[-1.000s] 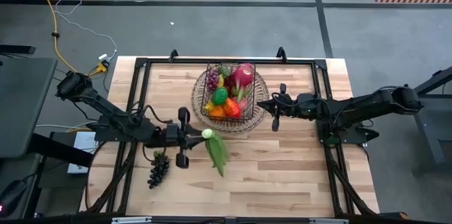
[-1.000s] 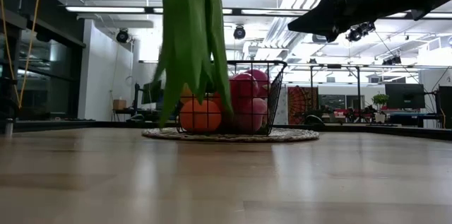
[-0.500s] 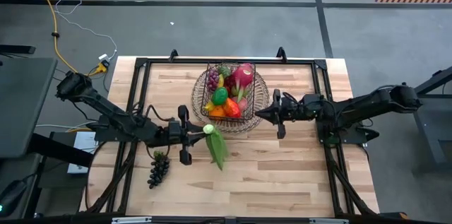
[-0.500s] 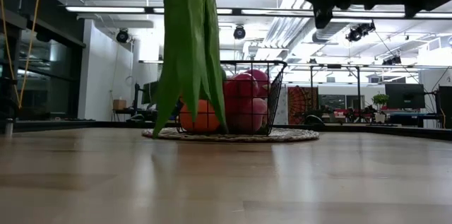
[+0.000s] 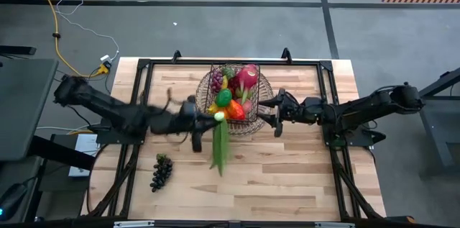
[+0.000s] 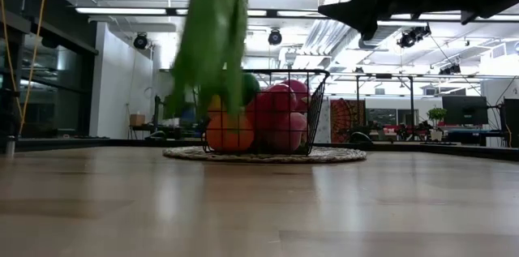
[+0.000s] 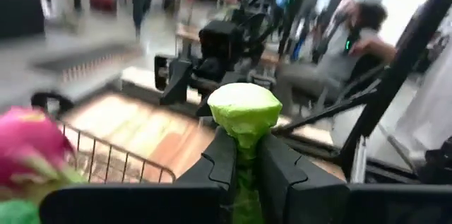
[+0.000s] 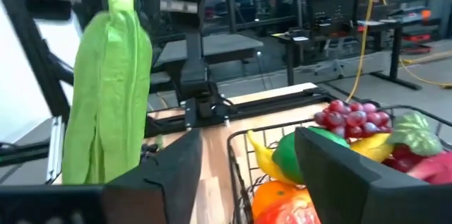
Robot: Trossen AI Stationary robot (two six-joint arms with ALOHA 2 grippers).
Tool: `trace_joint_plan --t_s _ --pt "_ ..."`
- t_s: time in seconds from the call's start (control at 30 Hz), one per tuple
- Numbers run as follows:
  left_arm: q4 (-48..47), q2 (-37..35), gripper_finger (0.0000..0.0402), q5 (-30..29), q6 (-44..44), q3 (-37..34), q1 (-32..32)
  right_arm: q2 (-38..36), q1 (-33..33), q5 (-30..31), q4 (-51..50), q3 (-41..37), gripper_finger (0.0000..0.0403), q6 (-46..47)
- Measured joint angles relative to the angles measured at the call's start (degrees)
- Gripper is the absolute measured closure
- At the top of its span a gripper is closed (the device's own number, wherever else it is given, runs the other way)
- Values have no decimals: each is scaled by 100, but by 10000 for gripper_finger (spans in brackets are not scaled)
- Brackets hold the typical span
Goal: Build produce basket
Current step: Put the corn into the black wire basket
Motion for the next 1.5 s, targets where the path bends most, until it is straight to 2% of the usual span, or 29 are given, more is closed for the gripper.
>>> trace_joint_plan --t_s 0.1,0.23,0.4,0.57,0.7,0.87,1.0,1.17,1.27,1.5 --pt "-2300 80 381 690 -711 1143 707 0 -50 9 18 0 176 85" --pt "-4595 490 382 1332 -1166 2676 1773 -2 -50 11 8 0 174 67" --pt "-6391 1312 383 2739 -1644 4154 3088 -2 -50 10 -38 0 174 59" --pt "-7646 2422 384 3584 -1796 5305 3970 -2 -50 10 -82 0 174 60" --pt "-8310 3343 384 3903 -1793 6124 4353 -2 -50 10 -127 0 174 59" --pt "-8880 4217 383 4012 -1714 7071 4584 -2 -50 8 -174 0 174 59" --pt "-8900 4500 379 4704 -1644 7439 4569 -2 -102 6 -218 0 174 59" --pt "-8846 4633 379 4984 -1714 7538 4463 -2 -213 6 -233 0 174 237" --pt "-8771 4625 377 4801 -1520 7542 4417 -2 -266 6 -257 0 174 415" --pt "-8787 4591 375 3596 -1441 7542 4590 -2 -266 6 -292 0 174 465"
